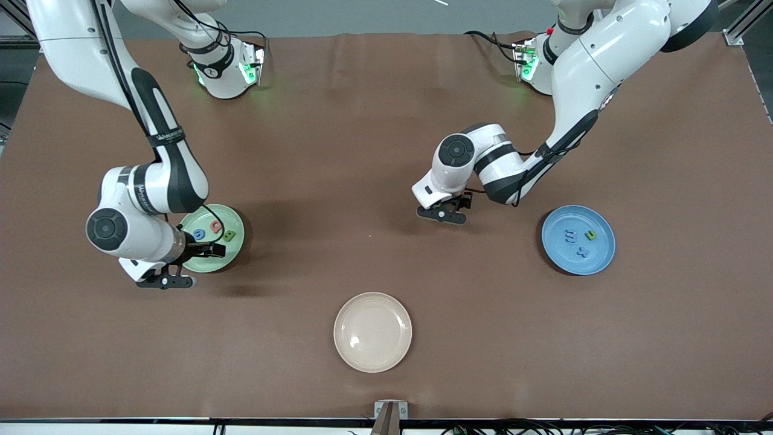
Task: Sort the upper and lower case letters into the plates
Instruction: 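Release the N on the green plate while the left gripper reaches g, then grasp the green g with the left gripper while the right gripper withdraws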
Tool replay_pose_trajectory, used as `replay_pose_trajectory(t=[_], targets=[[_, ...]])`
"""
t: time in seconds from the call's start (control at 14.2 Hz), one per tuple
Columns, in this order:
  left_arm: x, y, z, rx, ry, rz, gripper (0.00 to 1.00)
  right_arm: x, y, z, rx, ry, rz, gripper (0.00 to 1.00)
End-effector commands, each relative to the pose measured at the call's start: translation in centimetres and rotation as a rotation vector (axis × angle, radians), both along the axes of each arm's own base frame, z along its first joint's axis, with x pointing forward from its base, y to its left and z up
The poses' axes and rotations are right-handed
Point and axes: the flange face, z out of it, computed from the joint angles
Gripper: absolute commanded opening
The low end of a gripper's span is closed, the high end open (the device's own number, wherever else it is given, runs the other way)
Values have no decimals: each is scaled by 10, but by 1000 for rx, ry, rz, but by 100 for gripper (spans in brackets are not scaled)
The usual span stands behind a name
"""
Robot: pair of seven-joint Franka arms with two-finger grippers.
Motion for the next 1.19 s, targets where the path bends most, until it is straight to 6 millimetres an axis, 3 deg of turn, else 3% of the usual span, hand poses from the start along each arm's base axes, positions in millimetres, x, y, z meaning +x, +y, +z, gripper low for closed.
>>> replay_pose_trajectory(t=[0.0, 0.14, 0.63, 0.91, 1.12], targets=[[-1, -5, 0, -2, -9, 28, 100, -4, -7, 13, -11, 30, -40, 100], [-2, -6, -1, 1, -10, 63, 97, -5, -16, 26, -12, 37, -59, 100], [-4, -5, -2, 6, -11, 58, 62, -14, -17, 75, -9, 26, -58, 100], [-4, -5, -2, 6, -12, 57, 49, -17, -18, 108, -4, -9, -59, 100], [-4, -5, -2, 7, -12, 57, 45, -18, -17, 120, -1, -27, -58, 100]])
